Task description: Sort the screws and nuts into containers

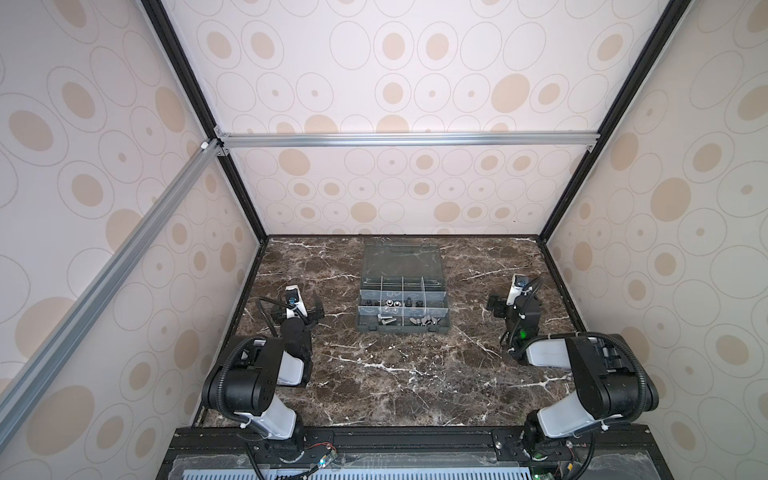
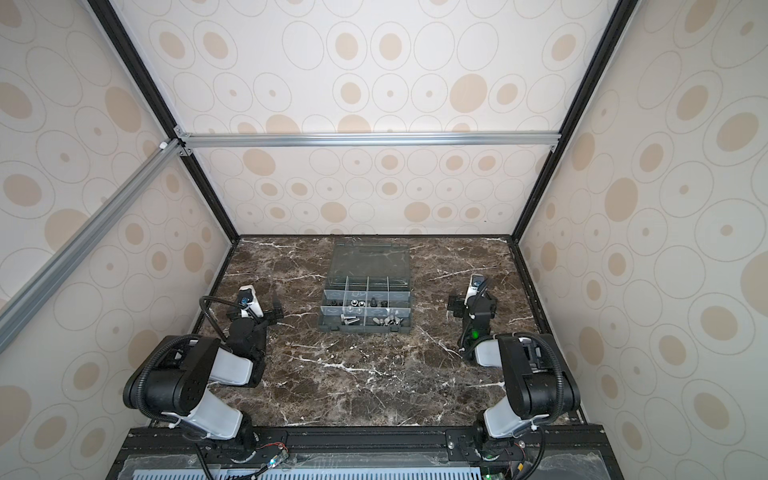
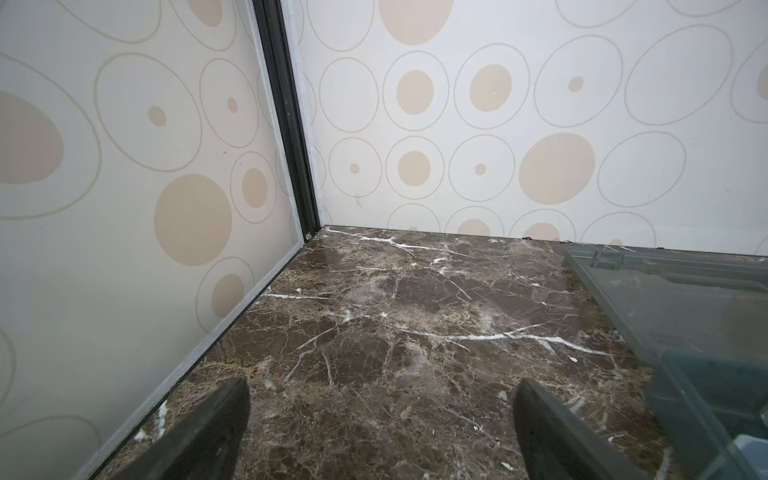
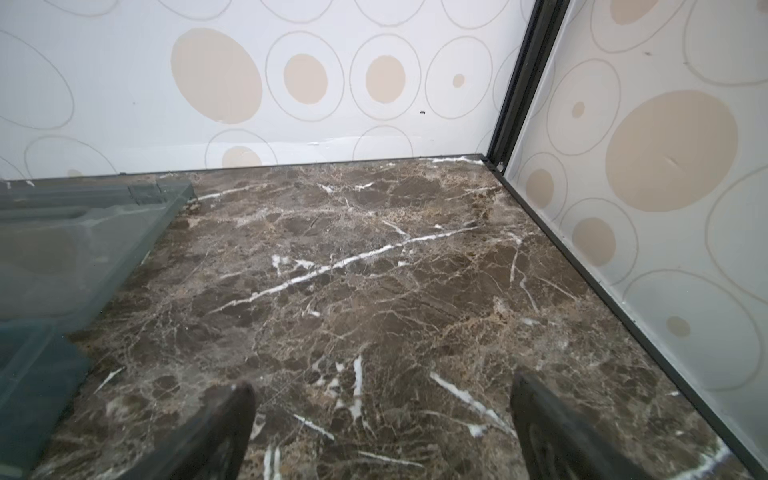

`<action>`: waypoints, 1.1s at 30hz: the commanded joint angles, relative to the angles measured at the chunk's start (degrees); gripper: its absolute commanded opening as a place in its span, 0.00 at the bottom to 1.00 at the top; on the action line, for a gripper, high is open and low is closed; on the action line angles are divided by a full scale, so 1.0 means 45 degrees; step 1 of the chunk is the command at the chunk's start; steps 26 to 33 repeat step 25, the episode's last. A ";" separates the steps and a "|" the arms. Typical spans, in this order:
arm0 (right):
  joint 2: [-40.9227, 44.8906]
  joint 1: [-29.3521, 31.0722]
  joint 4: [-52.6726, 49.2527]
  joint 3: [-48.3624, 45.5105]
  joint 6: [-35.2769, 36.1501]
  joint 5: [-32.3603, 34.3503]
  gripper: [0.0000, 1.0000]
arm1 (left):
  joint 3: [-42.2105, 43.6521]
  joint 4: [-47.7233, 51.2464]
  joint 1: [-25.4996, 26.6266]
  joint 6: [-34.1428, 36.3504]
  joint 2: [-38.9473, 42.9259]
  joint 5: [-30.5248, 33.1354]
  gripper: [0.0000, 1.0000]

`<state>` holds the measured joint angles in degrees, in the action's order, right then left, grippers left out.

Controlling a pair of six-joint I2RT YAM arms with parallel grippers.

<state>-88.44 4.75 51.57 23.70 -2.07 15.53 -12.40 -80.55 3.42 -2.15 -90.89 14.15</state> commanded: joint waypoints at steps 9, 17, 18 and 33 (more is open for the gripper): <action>0.0076 -0.0048 -0.0855 -0.0131 0.0098 0.0235 1.00 | 0.0022 0.0323 -0.0092 0.0088 0.0081 -0.0115 0.99; 0.0067 -0.0055 -0.0874 -0.0118 0.0098 0.0228 1.00 | 0.0022 0.0323 -0.0080 0.0089 0.0081 -0.0098 0.99; 0.0011 -0.0060 -0.0975 -0.0054 0.0038 0.0207 1.00 | 0.0022 0.0323 -0.0095 0.0088 0.0079 -0.0097 0.99; 0.0176 -0.0088 -0.0867 -0.0197 0.0120 0.0031 1.00 | 0.0022 0.0324 -0.0085 0.0088 0.0078 -0.0087 0.99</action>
